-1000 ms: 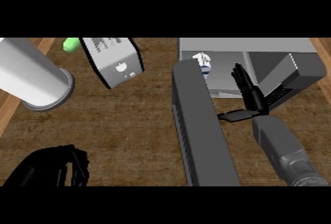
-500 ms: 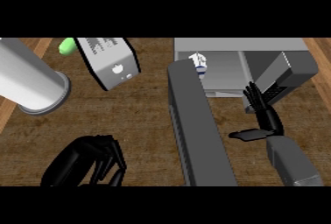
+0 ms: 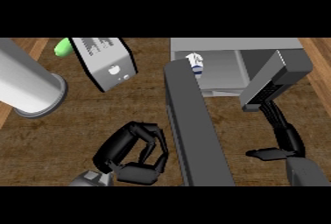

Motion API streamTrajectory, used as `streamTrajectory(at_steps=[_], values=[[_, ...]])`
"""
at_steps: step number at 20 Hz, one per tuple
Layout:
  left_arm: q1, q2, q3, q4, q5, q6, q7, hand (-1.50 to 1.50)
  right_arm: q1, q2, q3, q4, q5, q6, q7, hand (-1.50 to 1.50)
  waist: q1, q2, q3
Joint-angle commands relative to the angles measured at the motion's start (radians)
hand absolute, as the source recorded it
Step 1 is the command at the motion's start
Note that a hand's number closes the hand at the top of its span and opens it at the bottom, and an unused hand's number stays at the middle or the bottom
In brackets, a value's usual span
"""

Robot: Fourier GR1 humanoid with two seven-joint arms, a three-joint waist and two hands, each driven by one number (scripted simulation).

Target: Pick up the milk, place it into the microwave and close the microwave

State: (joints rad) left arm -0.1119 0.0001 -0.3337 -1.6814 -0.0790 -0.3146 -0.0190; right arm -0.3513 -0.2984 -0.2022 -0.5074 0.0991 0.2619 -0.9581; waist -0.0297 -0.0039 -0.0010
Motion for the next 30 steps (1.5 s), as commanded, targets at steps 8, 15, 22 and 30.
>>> streamTrajectory(at_steps=[8,15,22,30], values=[[-0.211,0.000,-0.234,0.492,-0.042,0.283,-0.185,1.50,0.180,-0.107,0.059,-0.287,-0.062,0.186,-0.040,-1.50,-0.025,0.006,-0.002],[-0.252,0.000,-0.333,0.658,0.054,0.510,-0.392,1.50,0.208,-0.109,0.084,-0.472,-0.197,0.273,0.040,-1.50,-0.068,0.010,-0.005],[-0.337,0.000,-0.487,0.749,0.236,0.644,-0.386,1.50,0.228,-0.180,0.097,-0.631,-0.313,0.335,0.150,-1.50,-0.101,0.016,-0.004],[-0.449,0.000,-0.538,0.746,0.426,0.714,-0.434,1.50,0.225,-0.176,0.166,-0.792,-0.398,0.341,0.289,-1.50,-0.148,0.026,-0.007]])
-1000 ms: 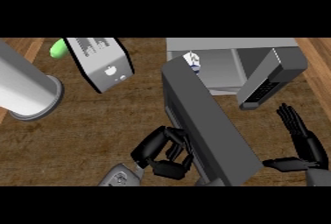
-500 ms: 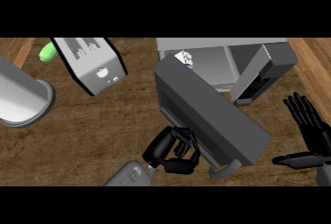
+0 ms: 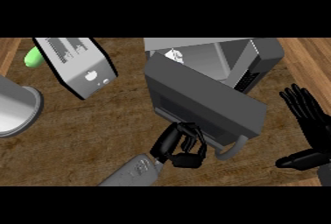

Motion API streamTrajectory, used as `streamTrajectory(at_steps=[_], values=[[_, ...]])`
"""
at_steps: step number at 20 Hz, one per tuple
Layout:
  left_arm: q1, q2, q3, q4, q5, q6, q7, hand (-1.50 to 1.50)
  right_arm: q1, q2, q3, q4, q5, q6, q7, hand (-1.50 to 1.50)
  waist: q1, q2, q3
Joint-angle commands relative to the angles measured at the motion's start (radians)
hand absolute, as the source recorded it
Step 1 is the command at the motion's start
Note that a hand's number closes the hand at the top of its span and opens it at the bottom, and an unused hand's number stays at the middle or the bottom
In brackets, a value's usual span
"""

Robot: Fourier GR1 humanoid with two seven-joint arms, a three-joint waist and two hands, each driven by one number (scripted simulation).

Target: Pick up the milk, place it into the microwave and close the microwave

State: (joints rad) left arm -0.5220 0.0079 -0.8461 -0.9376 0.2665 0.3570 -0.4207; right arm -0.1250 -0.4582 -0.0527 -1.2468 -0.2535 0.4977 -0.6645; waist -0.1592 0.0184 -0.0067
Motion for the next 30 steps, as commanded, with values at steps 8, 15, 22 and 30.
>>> streamTrajectory(at_steps=[8,15,22,30], values=[[-0.134,-0.008,0.014,0.010,0.222,0.208,-0.077,1.50,-0.042,-0.076,0.019,-0.138,-0.091,0.090,0.087,-1.50,-0.061,0.016,-0.001],[-0.202,-0.008,0.022,0.042,0.342,0.324,-0.065,-1.50,-0.081,-0.124,-0.021,-0.170,-0.164,0.108,0.124,-1.50,-0.103,0.028,0.001],[-0.291,-0.008,0.063,0.090,0.438,0.395,-0.028,-1.50,-0.187,-0.259,-0.093,-0.236,0.001,-0.006,0.101,1.50,-0.123,0.038,0.001],[-0.323,-0.008,0.092,0.090,0.538,0.434,-0.081,-1.50,-0.240,-0.285,-0.106,-0.233,0.057,-0.043,0.080,1.50,-0.126,0.063,0.001]])
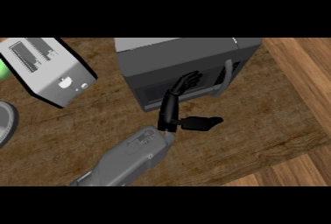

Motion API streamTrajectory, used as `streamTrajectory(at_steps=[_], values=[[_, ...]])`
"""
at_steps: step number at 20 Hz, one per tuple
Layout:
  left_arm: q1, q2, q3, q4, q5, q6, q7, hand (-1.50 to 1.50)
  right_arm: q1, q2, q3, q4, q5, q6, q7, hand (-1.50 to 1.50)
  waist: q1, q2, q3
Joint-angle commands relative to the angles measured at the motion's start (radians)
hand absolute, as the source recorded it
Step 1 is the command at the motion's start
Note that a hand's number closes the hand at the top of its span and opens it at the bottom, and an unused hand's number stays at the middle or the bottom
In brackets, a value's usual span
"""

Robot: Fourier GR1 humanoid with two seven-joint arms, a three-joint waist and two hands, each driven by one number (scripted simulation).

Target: Pick up the milk, place it into the microwave and close the microwave

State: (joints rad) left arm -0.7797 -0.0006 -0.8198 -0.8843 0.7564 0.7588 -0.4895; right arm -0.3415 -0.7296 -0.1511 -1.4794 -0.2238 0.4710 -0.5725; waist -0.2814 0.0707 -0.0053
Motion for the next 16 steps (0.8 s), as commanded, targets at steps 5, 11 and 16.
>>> streamTrajectory(at_steps=[5,11,16], values=[[-0.073,0.001,0.048,0.054,0.083,0.044,-0.045,-1.50,-0.052,-0.024,-0.013,0.008,0.045,-0.028,-0.019,1.50,-0.002,0.017,0.000],[-0.085,0.001,0.047,0.065,0.128,0.042,-0.078,-1.50,-0.074,-0.028,-0.004,0.034,0.068,-0.032,-0.023,1.50,0.010,0.028,0.001],[-0.082,0.001,0.029,0.078,0.153,0.039,-0.115,-1.50,-0.088,-0.024,-0.005,0.047,0.071,-0.032,-0.040,1.50,-0.001,0.030,0.002]])
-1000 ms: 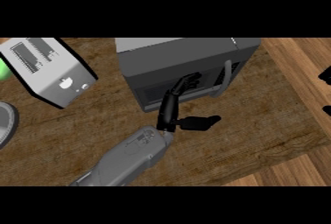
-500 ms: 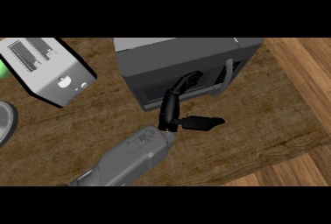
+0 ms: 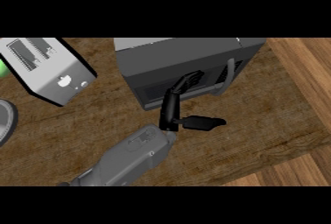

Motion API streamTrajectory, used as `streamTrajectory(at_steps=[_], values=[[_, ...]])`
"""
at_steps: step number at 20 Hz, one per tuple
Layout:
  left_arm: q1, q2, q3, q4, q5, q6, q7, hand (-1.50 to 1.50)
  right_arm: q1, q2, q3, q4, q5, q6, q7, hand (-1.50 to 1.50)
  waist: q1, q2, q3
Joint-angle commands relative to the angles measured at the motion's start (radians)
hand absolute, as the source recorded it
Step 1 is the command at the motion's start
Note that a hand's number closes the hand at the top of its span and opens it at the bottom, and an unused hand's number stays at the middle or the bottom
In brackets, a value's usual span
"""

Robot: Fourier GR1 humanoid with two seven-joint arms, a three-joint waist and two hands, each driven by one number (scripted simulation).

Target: Pick up the milk, place it into the microwave and close the microwave

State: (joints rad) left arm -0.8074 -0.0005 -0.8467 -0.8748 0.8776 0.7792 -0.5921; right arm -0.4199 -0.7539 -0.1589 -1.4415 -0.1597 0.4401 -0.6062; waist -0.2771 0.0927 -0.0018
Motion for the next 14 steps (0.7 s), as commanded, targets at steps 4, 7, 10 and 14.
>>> streamTrajectory(at_steps=[4,7,10,14], values=[[-0.071,0.000,0.041,0.053,0.043,0.016,-0.016,-1.50,0.002,0.135,0.035,0.086,-0.169,0.087,0.021,-1.50,0.021,0.021,0.005],[-0.071,0.000,0.048,0.065,0.065,0.013,-0.027,-1.50,0.001,0.131,0.037,0.122,-0.199,0.114,0.048,-1.50,0.014,0.028,0.003],[-0.083,0.000,0.037,0.077,0.072,-0.001,-0.041,-1.50,-0.017,0.130,0.042,0.138,-0.232,0.140,0.073,-1.50,0.014,0.024,0.002],[-0.082,0.000,0.036,0.083,0.097,0.006,-0.052,-1.50,-0.029,0.115,0.026,0.173,-0.283,0.172,0.097,-1.50,0.001,0.020,0.003]])
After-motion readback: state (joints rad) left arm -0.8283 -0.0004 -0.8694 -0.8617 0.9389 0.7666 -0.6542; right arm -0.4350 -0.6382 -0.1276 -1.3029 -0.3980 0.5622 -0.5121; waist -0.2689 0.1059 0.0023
